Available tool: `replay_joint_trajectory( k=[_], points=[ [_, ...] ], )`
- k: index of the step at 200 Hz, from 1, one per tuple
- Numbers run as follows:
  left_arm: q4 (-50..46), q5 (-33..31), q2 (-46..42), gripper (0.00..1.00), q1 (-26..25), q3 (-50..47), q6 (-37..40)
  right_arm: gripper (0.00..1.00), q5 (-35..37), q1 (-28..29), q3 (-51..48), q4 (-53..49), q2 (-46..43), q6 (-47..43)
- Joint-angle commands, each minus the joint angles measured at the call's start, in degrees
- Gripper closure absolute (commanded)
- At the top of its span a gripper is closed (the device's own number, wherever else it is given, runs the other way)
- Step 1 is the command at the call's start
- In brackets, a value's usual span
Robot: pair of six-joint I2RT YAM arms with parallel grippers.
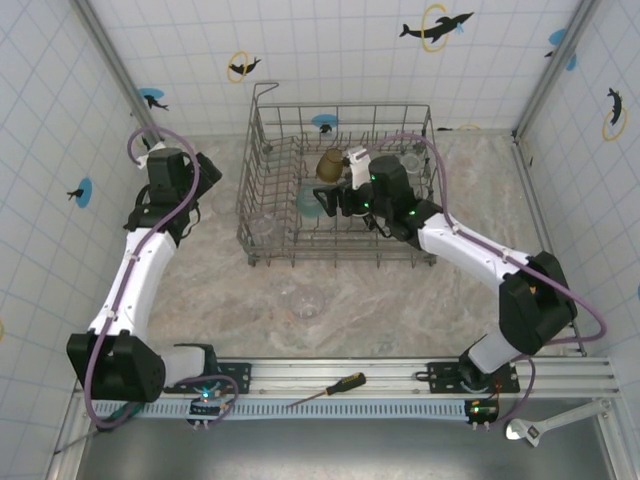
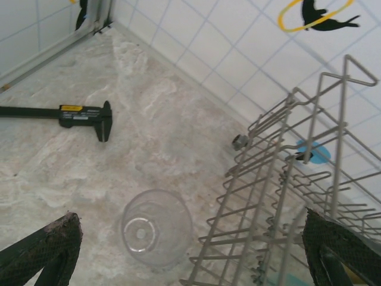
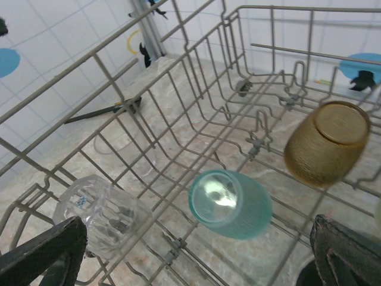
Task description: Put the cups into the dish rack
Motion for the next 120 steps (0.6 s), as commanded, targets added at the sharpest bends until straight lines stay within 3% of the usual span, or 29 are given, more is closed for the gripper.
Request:
replay_joint_trajectory(
  k=[1, 39, 95, 120],
  points=[
    [-3.12, 1.98, 1.48, 0.03, 3.02, 0.79, -1.02, 0.01, 1.16, -1.12, -2.95, -1.13, -4.34, 2.75],
    [-3.00, 5.64, 3.12, 0.03, 7.16, -1.88, -1.46, 0.00, 1.87, -2.85, -7.69, -1.43, -9.64, 3.90],
    [0.12, 15.57, 9.37, 0.03, 9.66, -3.44, -3.75, 0.00, 1.70, -4.49, -13.63, -0.97, -14.32, 6.61],
    [1.59, 16.43, 11.73, 0.03, 9.70, -3.65, -3.86, 0.00, 1.70, -4.75, -14.88, -1.01, -14.99, 7.29]
  ],
)
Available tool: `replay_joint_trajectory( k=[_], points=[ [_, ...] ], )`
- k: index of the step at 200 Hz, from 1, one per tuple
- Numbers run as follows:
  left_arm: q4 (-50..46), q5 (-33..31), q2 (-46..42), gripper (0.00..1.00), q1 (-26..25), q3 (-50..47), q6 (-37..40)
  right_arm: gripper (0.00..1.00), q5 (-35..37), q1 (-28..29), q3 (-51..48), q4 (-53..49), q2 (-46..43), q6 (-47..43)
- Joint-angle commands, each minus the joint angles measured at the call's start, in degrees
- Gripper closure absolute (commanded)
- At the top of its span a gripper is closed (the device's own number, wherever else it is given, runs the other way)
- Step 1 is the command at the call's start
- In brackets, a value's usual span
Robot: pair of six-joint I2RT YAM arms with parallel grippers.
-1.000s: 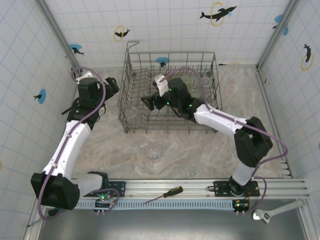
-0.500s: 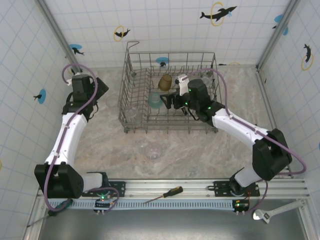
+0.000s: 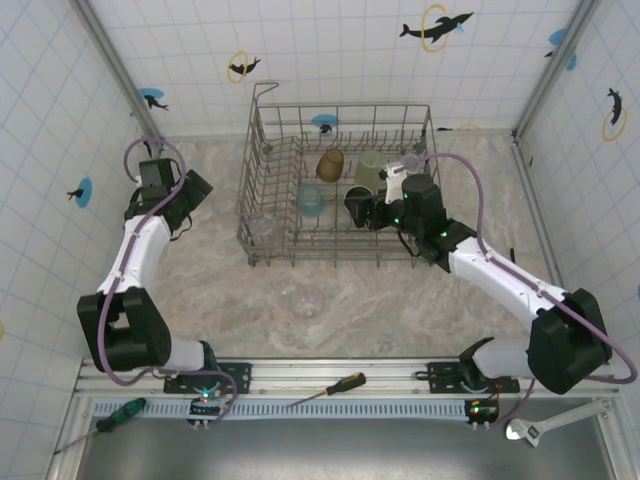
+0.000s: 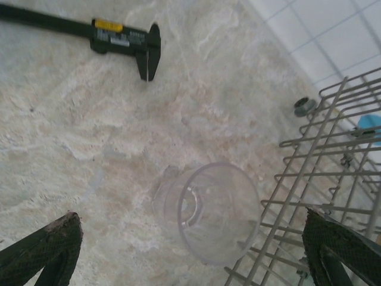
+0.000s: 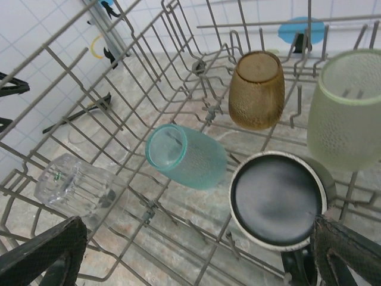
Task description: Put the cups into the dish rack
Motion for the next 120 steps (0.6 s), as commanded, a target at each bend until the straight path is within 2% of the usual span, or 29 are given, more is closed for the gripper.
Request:
replay_joint_trajectory(
  k=[1, 24, 72, 120],
  points=[
    [2.03, 3.59, 1.66, 0.03, 0.28, -0.46, -1.17, 0.00, 0.13, -0.38, -1.54, 0.45, -1.92, 1.55],
    [2.71, 3.43, 3.72, 0.03, 0.30, -0.57, -1.23, 0.00, 0.30, -0.77, -1.79, 0.17, -2.27, 1.64],
    [4.80, 6.78, 7.60, 0.15, 0.32, -1.81, -2.35, 0.00, -0.12, -1.27, -1.83, 0.03, -1.53, 2.68],
    [6.04, 6.19, 9.89, 0.19, 0.37, -3.04, -2.17, 0.00, 0.48, -1.70, -2.53, 0.38, -1.09, 3.37]
  ],
)
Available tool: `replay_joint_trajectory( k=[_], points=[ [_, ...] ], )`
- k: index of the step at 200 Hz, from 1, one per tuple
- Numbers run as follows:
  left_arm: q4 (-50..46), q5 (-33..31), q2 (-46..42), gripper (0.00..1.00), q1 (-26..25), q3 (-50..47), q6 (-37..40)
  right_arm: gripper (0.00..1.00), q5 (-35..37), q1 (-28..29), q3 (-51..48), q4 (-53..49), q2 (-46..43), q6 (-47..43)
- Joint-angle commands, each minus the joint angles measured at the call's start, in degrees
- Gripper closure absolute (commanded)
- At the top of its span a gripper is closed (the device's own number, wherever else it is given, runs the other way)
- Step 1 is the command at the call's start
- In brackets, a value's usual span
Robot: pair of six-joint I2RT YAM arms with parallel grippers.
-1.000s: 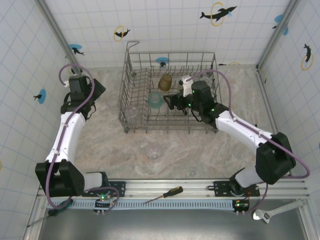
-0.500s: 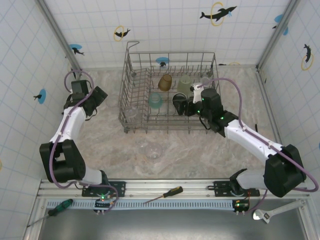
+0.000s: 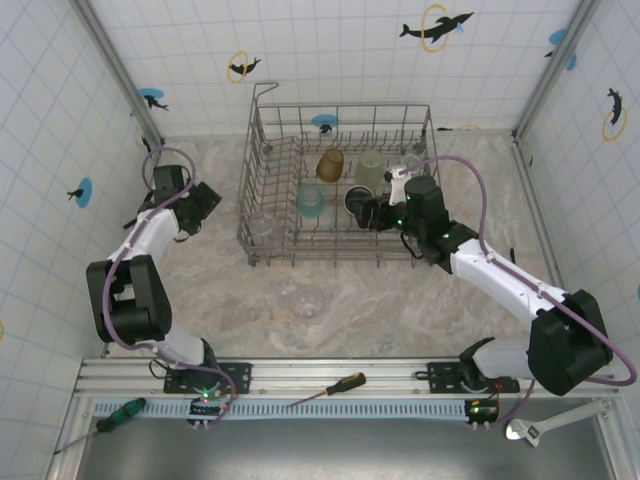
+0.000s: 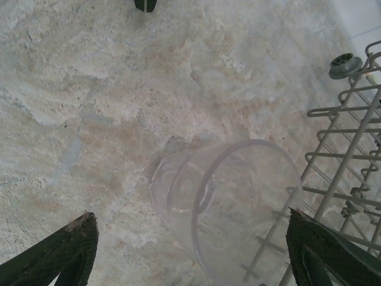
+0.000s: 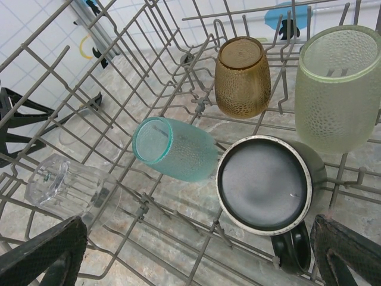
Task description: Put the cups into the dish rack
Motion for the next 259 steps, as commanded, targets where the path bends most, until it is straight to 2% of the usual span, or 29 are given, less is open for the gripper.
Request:
replay_joint_trajectory(
  k=[1, 43, 98, 149, 178, 219, 259],
  points=[
    [1.61, 0.57, 1.23, 0.19, 0.34, -0.92, -0.27, 0.00, 0.35, -0.52, -1.33, 0.76, -0.74, 0.89],
    [2.59, 1.87, 3.17, 0.30, 0.30, -0.99, -0.01, 0.00, -0.05, -0.91, -0.09, 0.56, 0.97, 1.56],
    [2.95, 2.12, 5.07, 0.49, 0.33, -1.10, 0.37, 0.00, -0.35, -1.53, 0.26, 1.21, 1.89, 2.26],
    [3.71, 2.55, 5.71, 0.60, 0.31, -1.13, 0.06, 0.00, -1.09, -2.45, 0.07, 1.46, 1.32, 2.53],
    [3.77, 2.51, 5.87, 0.74, 0.35, -1.09, -0.08, 0.00, -1.28, -2.92, -0.34, 1.80, 0.74, 2.80],
    [4.14, 0.46, 3.78, 1.00, 0.30, -2.07, -0.20, 0.00, -2.48, -3.60, -0.60, 2.17, 0.87, 3.66],
    [2.91, 0.05, 1.99, 1.00, 1.40, -2.35, 0.36, 0.00, -3.82, -4.47, -0.97, 3.20, 1.22, 4.30]
  ],
)
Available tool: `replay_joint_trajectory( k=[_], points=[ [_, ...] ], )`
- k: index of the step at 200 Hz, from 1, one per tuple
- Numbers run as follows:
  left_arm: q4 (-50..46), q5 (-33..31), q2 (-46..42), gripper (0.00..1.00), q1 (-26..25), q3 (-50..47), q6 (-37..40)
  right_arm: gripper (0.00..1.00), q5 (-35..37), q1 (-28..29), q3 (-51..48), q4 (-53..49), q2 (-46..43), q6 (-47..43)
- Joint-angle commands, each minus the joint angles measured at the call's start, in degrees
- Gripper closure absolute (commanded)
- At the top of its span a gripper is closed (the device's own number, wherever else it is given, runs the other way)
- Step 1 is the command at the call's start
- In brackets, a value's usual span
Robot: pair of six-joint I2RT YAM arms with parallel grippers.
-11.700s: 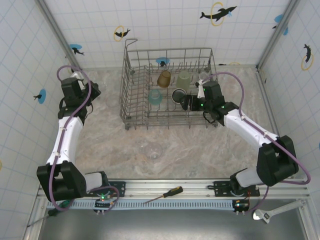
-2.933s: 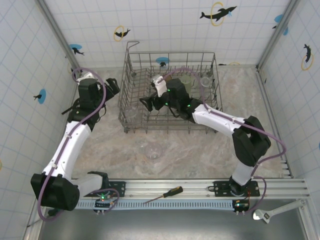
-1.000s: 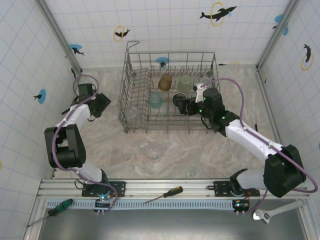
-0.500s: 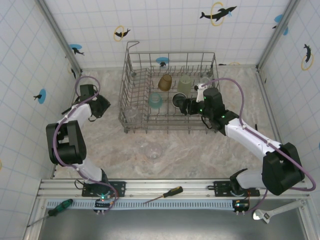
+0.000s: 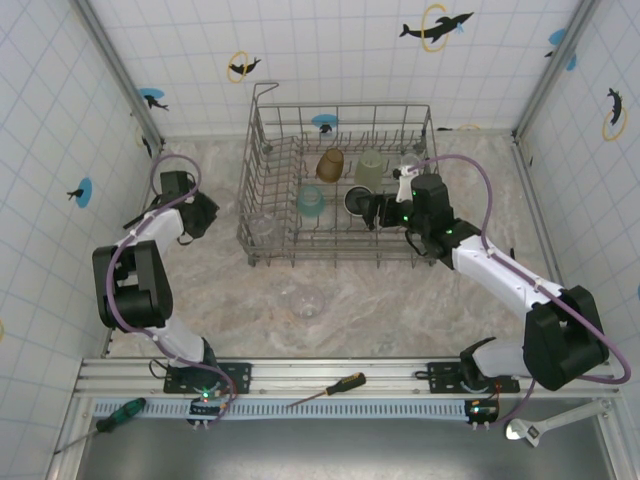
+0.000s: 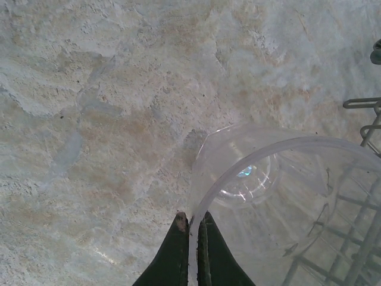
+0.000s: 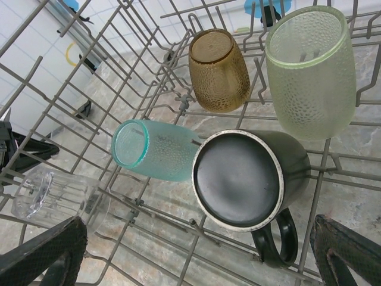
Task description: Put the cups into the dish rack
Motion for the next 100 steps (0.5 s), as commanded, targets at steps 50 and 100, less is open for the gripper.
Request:
replay_joint_trajectory(
  k=[50, 100],
  points=[
    [1.13, -0.08, -9.29, 1.00, 1.85, -3.20, 0.08, 0.00, -3.79, -1.36, -0.63, 3.98, -0.28, 3.14],
    [6.84, 4.14, -18.11, 1.00, 2.44, -6.27, -0.01, 0.00, -4.74, -1.60, -0.56, 4.89, 0.22, 4.22]
  ],
)
